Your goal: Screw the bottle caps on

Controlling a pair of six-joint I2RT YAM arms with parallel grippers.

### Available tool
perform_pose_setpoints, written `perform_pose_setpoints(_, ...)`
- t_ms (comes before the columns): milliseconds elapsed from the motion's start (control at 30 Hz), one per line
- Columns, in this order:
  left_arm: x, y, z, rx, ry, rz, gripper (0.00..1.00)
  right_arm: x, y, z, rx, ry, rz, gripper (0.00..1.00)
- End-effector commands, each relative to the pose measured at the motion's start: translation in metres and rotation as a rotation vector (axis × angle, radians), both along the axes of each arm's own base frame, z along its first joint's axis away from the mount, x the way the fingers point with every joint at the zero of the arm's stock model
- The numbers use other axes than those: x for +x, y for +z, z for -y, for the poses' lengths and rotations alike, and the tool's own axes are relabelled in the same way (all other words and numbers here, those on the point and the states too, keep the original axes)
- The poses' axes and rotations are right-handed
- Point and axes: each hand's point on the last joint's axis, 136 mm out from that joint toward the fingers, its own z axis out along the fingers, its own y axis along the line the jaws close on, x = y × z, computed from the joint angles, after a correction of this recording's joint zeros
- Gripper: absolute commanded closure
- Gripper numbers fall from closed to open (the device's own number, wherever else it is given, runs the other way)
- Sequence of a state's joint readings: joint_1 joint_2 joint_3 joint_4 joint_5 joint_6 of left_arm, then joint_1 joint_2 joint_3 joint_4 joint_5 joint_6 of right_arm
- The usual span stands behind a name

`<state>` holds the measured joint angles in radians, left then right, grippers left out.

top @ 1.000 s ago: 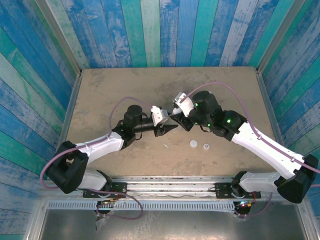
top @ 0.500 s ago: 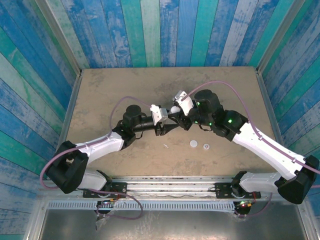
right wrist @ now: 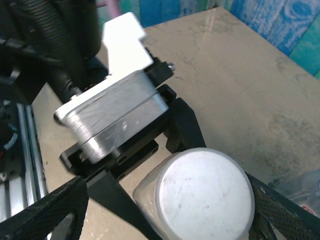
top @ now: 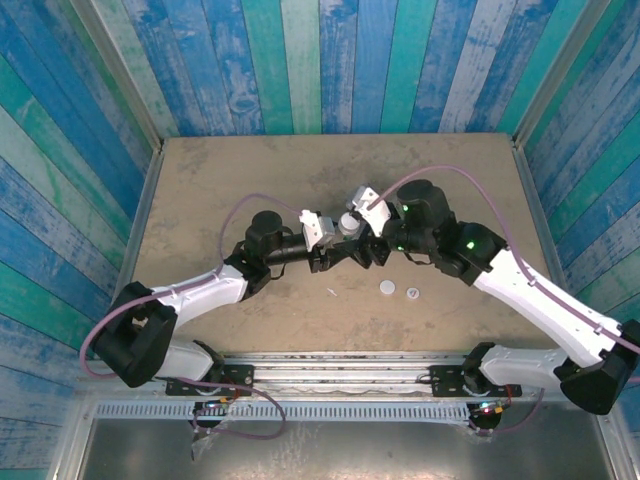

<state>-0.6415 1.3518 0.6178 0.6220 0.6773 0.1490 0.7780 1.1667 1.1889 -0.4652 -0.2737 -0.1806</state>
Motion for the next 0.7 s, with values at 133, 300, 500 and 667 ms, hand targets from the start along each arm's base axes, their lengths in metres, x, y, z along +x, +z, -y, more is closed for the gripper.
perform_pose_setpoints(133,-0.017,0.025,-0.003,-0.028,-0.058,0.032,0.50,-0.025,0.030,0.013,0.024,0.227,0.019,0.21)
perform_pose_setpoints(300,-0.023,0.027,-0.002,-0.024,-0.096,0.026,0.50,-0.024,0.027,0.008,-0.003,0.296,-0.028,0.26)
perform_pose_setpoints(500,-0.027,0.028,-0.002,-0.023,-0.116,0.034,0.50,-0.021,0.023,0.000,-0.007,0.325,-0.070,0.42)
perform_pose_setpoints(667,-0.029,0.027,-0.002,-0.019,-0.123,0.039,0.50,-0.017,0.016,0.001,-0.029,0.309,-0.077,0.43)
